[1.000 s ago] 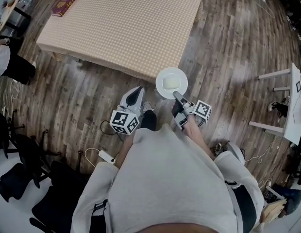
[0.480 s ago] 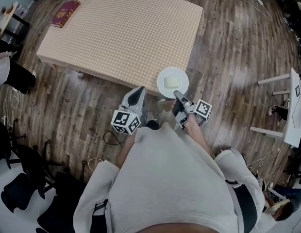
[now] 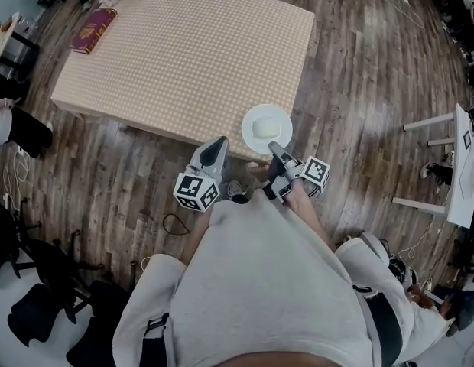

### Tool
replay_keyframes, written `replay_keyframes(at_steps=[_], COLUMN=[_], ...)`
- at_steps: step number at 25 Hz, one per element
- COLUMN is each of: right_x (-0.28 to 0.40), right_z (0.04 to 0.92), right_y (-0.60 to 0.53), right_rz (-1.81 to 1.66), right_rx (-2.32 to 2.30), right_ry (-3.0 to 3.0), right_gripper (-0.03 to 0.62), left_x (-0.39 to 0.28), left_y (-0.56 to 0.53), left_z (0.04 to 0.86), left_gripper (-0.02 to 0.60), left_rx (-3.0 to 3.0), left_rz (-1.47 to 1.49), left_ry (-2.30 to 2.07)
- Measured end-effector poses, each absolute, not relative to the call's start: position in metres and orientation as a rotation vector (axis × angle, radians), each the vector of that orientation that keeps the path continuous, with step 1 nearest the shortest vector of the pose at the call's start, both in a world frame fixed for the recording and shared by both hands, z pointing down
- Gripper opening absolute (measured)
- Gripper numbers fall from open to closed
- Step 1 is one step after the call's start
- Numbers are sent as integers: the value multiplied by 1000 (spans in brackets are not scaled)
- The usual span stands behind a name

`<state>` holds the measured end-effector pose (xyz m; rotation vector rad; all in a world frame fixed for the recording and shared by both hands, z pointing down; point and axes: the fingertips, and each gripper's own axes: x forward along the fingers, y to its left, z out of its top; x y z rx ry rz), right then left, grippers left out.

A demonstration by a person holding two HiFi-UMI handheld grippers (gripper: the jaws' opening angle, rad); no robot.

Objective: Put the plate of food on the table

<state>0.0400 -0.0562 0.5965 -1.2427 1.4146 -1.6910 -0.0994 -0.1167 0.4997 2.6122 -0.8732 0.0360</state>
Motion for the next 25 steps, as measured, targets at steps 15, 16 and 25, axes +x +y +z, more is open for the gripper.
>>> replay_keyframes(at_steps=[15, 16, 25], right_x=[89, 92, 113], right_z=[605, 605, 604], right_y=[-116, -123, -178], right_rz=[-1815, -1829, -1942], right_rx=[-1125, -1112, -982], right_ry=[1542, 1559, 1694], right_gripper=[17, 17, 17], left_x=[-54, -51, -27], left_y=[-148, -153, -184], left_z=[507, 507, 499], left_gripper=[9, 8, 9], left_rx=[2522, 2512, 2429], left_rz=[50, 47, 19], left_ry=[-1088, -1116, -1329])
